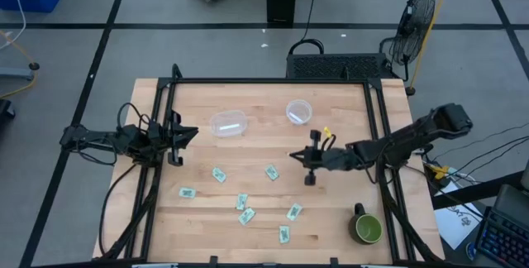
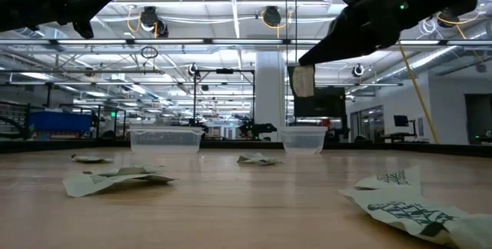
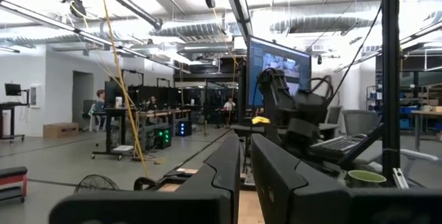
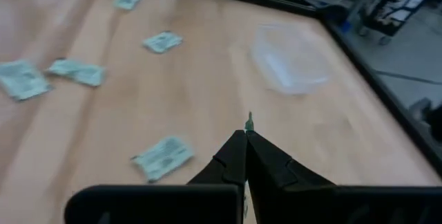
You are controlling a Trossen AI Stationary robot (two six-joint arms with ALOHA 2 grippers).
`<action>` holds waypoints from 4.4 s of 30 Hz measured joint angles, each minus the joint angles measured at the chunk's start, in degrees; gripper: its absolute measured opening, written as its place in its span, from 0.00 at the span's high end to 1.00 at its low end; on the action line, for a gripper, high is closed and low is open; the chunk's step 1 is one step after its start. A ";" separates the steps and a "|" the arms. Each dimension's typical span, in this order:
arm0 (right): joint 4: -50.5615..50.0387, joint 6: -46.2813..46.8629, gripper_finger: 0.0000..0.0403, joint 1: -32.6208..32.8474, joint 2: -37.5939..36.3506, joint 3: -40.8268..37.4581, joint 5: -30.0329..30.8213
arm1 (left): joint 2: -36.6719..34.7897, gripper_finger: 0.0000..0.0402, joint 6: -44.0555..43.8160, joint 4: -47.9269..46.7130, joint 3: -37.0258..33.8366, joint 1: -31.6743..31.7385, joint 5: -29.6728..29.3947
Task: Pick and place Stevia / Truvia into bins
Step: Put the green stevia packet into the right transparent container, then put the stevia packet into the left transparent container
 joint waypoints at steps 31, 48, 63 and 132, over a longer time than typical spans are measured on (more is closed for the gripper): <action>5.04 0.94 1.00 -29.12 0.19 0.00 -6.53 | -0.01 0.90 0.90 0.02 0.00 0.00 -0.48; 10.09 4.58 1.00 -34.86 12.72 0.04 -8.02 | 0.00 0.90 1.44 0.04 0.00 0.01 -0.59; 10.00 5.15 0.97 -35.56 13.86 0.04 -8.09 | 0.01 0.90 1.36 0.02 0.00 0.01 -1.75; 14.42 -14.17 0.68 9.01 13.42 0.00 -9.40 | 53.79 0.54 -27.41 -20.30 26.49 -8.17 -6.77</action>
